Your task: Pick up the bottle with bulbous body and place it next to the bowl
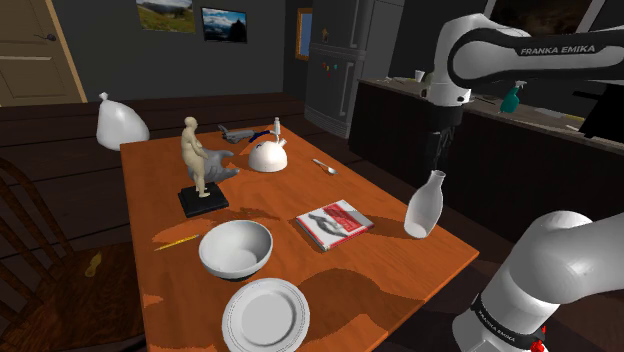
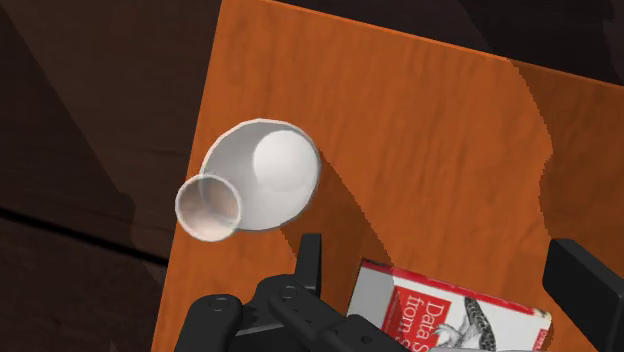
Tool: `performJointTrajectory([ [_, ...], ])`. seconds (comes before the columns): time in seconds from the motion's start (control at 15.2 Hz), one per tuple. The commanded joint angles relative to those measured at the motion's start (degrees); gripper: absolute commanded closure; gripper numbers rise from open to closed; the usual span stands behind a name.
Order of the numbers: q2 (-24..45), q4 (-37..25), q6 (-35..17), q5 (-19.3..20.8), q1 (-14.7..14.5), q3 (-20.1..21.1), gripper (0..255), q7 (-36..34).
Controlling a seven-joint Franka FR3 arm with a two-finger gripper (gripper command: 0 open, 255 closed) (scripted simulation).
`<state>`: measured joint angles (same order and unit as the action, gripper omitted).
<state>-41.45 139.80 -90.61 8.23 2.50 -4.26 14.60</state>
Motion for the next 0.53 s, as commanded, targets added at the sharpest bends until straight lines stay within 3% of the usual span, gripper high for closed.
performJointTrajectory([
  [0.0,2.09,0.66,-3.35,1.14,0.79,-2.59,0,2.34],
  [0.46,11.13,-0.30,-13.14,3.60,3.13,-11.90,0,11.18],
])
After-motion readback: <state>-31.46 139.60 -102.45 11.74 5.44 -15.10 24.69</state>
